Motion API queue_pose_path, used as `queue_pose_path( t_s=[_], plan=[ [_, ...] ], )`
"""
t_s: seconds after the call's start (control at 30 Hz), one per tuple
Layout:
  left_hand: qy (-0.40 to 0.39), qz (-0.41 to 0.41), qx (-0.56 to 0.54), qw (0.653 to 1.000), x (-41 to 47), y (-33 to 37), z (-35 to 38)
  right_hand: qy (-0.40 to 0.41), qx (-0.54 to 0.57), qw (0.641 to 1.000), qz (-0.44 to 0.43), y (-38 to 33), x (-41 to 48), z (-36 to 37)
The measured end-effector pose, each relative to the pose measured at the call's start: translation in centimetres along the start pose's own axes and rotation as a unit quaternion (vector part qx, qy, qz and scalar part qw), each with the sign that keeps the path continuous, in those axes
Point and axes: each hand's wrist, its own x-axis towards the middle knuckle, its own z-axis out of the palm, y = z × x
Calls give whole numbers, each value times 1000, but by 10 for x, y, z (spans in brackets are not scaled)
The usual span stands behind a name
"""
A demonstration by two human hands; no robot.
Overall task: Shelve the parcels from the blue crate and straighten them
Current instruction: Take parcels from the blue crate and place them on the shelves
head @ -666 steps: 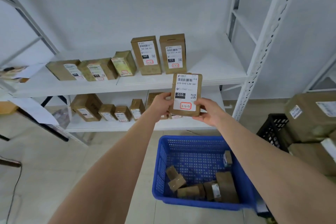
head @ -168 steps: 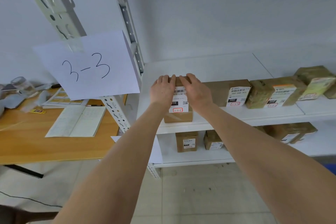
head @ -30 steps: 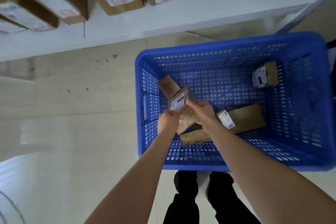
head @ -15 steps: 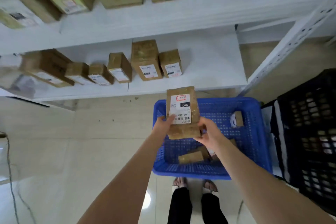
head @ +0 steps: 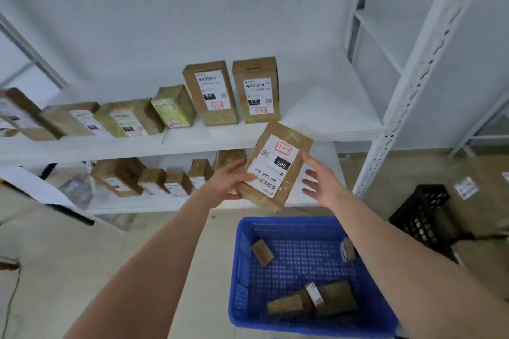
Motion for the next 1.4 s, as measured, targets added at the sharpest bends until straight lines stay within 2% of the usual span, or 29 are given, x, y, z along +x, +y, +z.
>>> queue_pose_path(
  t_s=[0.13, 0.3, 0.43, 0.53, 0.6, 0.67, 0.77, 0.9, 1.0, 1.07, 1.17, 1.4],
  plan=[
    [-28, 32, 66, 997, -18, 33, -15, 13, -1, 999, -50, -32, -17, 4],
    [9, 65, 95, 993, -37, 65, -26, -12, 1, 999, -30, -45, -34, 8],
    [75, 111, 83, 988, -39, 77, -28, -42, 24, 999, -11, -41, -45, 18],
    [174, 155, 41, 972, -36, 76, -27, -43, 100, 994, 3, -34, -48, 27],
    [221, 141, 7, 965, -32, 72, -30, -50, 150, 987, 1, -29, -46, 34],
    [212, 101, -23, 972, -32, 69, -25, -60, 181, 982, 6, -24, -43, 41],
    [146, 66, -49, 986, -32, 66, -7, -77, 155, 985, 17, -16, -41, 51],
    [82, 114, -75, 987, -33, 66, 13, -106, 150, 983, 21, -11, -46, 60],
    [89, 149, -76, 982, -32, 68, 14, -129, 138, 982, 27, -11, -50, 59],
    [94, 157, -53, 982, -33, 72, 13, -115, 124, 985, 17, -14, -50, 56],
    [86, 149, -24, 985, -33, 78, 10, -80, 110, 991, -11, -21, -48, 48],
    [79, 142, -8, 987, -37, 83, 10, -94, 107, 989, -31, -30, -51, 43]
  ],
)
